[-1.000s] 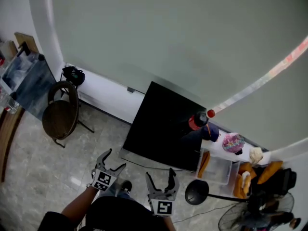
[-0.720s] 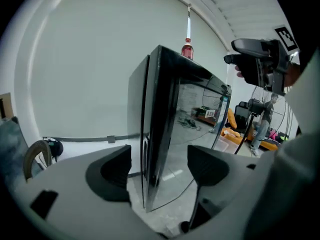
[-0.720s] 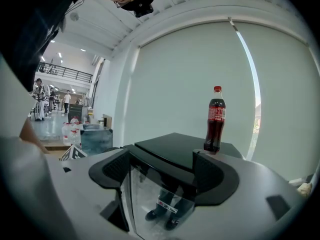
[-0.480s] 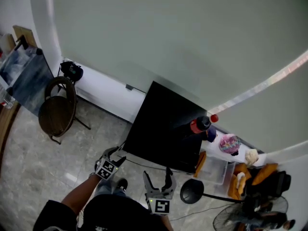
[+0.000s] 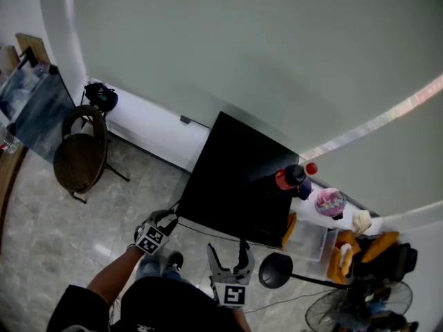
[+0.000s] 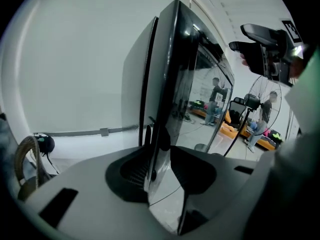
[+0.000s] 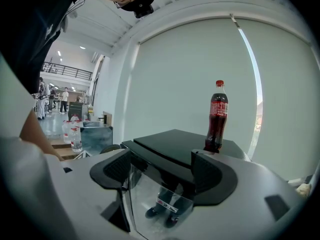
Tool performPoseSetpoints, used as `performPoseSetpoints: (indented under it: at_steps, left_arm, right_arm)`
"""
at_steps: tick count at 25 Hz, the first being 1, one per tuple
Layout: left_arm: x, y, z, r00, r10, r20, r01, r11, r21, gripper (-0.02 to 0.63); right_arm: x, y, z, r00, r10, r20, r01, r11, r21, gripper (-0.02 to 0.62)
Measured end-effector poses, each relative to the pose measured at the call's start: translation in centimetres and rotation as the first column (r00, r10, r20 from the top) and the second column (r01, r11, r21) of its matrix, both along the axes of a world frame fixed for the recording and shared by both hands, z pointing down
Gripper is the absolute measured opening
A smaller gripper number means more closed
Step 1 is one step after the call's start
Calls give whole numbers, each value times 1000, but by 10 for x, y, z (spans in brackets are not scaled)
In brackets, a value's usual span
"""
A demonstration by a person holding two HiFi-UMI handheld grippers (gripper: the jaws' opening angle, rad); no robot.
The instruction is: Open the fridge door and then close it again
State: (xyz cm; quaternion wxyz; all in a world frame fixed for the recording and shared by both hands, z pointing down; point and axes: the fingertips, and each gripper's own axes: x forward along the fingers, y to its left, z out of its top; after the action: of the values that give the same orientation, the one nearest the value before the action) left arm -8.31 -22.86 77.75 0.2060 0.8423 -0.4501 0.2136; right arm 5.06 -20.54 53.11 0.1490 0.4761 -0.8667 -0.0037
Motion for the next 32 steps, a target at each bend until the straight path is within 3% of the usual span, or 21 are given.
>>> performPoseSetpoints:
  at_steps: [18,32]
  left_arm:
    - [0,2,1,988,153,10,-152,987,-55,100]
    - [1,6,12,993,113,39,-109,991,-77,95]
  right_arm:
    - [3,5,7,1000,-26,-16,26,1000,-16,366]
    - [-5,3,11,997,-70,-27,70,997,-22,351]
